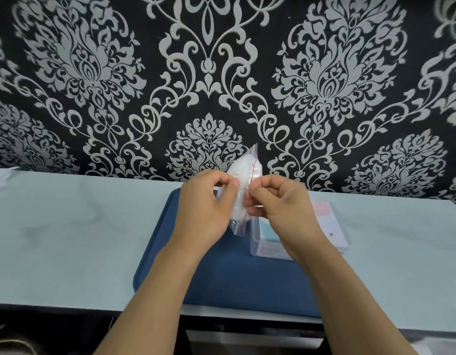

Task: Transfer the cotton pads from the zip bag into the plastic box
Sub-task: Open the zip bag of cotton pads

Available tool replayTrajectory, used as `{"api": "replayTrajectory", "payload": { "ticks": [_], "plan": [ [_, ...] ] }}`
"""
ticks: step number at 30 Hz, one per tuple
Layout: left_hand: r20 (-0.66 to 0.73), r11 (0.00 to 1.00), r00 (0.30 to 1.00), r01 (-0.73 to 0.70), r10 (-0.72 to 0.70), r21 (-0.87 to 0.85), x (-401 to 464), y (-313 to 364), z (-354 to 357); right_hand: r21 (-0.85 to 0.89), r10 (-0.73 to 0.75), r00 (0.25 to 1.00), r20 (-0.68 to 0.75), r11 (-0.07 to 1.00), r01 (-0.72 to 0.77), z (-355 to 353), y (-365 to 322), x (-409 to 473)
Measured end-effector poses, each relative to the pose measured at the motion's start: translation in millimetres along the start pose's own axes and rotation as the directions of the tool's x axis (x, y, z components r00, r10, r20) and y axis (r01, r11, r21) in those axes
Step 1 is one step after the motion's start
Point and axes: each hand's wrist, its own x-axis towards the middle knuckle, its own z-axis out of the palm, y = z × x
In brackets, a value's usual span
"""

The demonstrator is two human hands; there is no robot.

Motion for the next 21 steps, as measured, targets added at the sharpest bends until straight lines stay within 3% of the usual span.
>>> {"api": "replayTrajectory", "payload": {
  "ticks": [3, 8, 11, 13, 18, 21],
  "plan": [
    [-0.008, 0.999, 1.0, 0.01, -0.01, -0.03, -4, 7, 1, -0.003, -0.021, 0.999, 0.047, 1.0, 0.021, 3, 3, -1],
    [0.11, 0.997, 0.992, 0.063, -0.058, -0.041, 2, 4, -14, 0.106, 0.033, 0.993, 0.11, 0.993, -0.045, -2, 5, -1],
    [0.002, 0.999, 1.0, 0.023, -0.023, 0.035, 0, 5, -10, 0.108, 0.046, 0.997, 0.065, 0.993, -0.053, -1, 7, 1],
    [-0.08, 0.997, 0.996, -0.025, 0.031, 0.078, -2, 7, -3, 0.004, 0.012, 1.0, -0.01, 1.0, -0.012, 2, 8, 2],
    [-0.119, 0.977, 0.981, -0.135, 0.155, 0.166, -5, 11, 8, -0.162, -0.061, 0.994, -0.089, 0.986, 0.046, 10, 10, -4],
    [-0.22, 0.966, 0.956, -0.148, 0.196, 0.214, 2, 7, 0, -0.209, -0.076, 0.98, -0.185, 0.977, 0.036, 6, 6, -6]
  ]
}}
